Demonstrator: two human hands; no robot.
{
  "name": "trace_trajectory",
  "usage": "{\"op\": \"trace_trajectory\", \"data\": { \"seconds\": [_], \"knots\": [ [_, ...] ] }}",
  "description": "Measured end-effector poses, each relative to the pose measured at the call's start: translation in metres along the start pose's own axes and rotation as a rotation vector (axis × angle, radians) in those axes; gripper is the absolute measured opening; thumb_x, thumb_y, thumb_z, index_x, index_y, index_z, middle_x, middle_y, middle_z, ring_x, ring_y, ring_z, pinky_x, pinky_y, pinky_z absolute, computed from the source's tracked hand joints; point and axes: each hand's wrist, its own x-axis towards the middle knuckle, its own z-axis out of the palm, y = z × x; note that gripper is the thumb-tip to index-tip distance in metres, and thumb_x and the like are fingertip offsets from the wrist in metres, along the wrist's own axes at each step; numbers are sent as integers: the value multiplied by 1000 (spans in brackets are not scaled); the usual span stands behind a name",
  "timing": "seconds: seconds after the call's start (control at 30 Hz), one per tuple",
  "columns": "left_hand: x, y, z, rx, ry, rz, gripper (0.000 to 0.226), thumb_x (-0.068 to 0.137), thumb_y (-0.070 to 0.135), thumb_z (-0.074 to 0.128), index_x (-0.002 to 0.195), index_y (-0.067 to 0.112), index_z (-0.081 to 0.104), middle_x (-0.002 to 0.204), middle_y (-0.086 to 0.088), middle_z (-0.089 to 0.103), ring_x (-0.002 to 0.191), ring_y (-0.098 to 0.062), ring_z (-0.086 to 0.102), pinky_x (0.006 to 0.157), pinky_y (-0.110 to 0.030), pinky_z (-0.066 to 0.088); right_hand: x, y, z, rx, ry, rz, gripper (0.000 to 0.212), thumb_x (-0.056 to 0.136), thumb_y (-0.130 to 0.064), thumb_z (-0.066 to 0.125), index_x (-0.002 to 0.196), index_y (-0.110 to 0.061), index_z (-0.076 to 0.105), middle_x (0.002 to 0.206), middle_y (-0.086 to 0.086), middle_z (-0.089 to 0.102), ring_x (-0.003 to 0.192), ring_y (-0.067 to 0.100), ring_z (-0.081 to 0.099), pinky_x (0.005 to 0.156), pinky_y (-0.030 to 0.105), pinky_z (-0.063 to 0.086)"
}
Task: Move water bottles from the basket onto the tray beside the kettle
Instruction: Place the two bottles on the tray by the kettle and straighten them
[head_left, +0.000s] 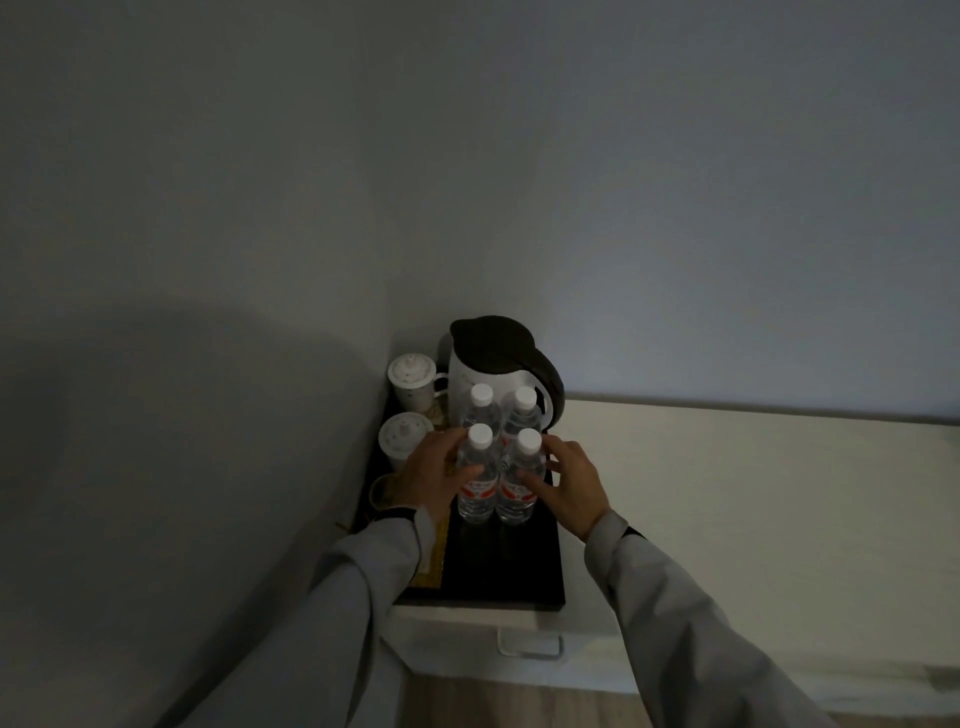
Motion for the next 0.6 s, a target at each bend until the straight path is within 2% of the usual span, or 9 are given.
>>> {"op": "trace_trajectory", "data": {
  "seconds": [0.13, 0.3, 0.4, 0.5, 0.6],
  "knots": [
    [-1, 1, -1, 10, -14, -9, 49, 85, 24, 75, 130, 27, 57, 123, -4, 59, 114, -21, 58, 98, -41, 50, 1, 0, 0, -6, -8, 14, 52, 84, -30, 75, 131, -19, 55, 109, 15, 58, 107, 33, 59, 96, 48, 51],
    [-2, 5, -3, 61, -5, -8, 48, 84, 23, 76, 128, 25, 57, 121, -4, 58, 111, -22, 59, 93, -34, 47, -1, -5, -2, -4, 0, 11, 54, 82, -31, 77, 130, -20, 56, 109, 14, 59, 107, 32, 59, 95, 48, 52],
    [-1, 15, -7, 51, 16, 11, 42, 86, 27, 74, 124, 25, 59, 121, -3, 59, 111, -22, 60, 92, -35, 50, -2, -11, -8, 6, -2, 15, 57, 81, -33, 78, 132, -23, 54, 113, 12, 57, 108, 29, 60, 98, 45, 52],
    [-4, 34, -15, 40, 38, 22, 41, 90, 34, 68, 129, 25, 57, 125, -3, 59, 112, -21, 60, 94, -42, 53, -6, -23, -21, -1, 20, 10, 57, 83, -38, 75, 134, -26, 51, 118, 10, 56, 110, 26, 60, 98, 44, 53],
    [-8, 59, -26, 52, 104, 89, 40, 93, 31, 65, 132, 23, 55, 128, -5, 57, 115, -24, 59, 97, -42, 51, -9, -40, -43, -31, 67, -3, 59, 86, -40, 72, 138, -25, 48, 125, 9, 54, 115, 26, 58, 95, 41, 52]
  ]
}}
